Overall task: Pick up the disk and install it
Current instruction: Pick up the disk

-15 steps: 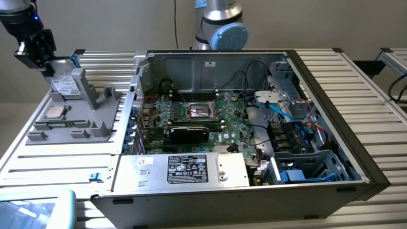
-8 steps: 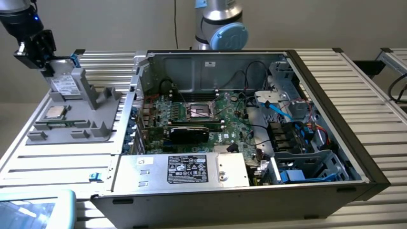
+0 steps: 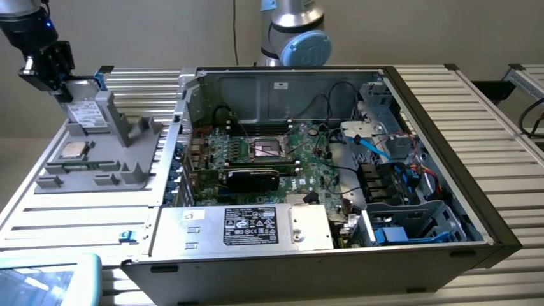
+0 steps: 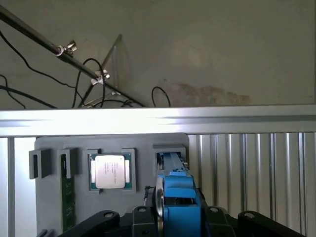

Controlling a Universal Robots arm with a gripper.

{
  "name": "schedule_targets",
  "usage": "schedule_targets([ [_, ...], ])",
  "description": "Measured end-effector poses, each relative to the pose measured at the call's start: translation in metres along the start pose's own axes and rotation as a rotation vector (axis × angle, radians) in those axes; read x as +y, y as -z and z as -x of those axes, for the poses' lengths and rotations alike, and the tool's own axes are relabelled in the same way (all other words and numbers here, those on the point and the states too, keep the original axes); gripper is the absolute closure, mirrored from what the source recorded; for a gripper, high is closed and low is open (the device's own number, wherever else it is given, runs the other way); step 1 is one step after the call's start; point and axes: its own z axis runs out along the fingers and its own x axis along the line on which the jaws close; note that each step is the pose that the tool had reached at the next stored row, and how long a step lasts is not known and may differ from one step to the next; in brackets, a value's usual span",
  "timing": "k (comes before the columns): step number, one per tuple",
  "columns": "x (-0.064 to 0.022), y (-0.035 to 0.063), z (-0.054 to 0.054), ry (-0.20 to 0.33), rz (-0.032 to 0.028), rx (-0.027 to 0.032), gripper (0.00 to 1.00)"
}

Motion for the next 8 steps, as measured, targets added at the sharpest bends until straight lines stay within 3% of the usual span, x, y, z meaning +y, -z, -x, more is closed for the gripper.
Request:
schedule_targets([
  [3, 0.0001, 0.0068, -0.0001, 0.000, -0.0017, 0.0081, 0.63],
  [8, 0.0003, 0.0119, 0.0001, 0.000, -0.0148, 0.0138, 0.63],
])
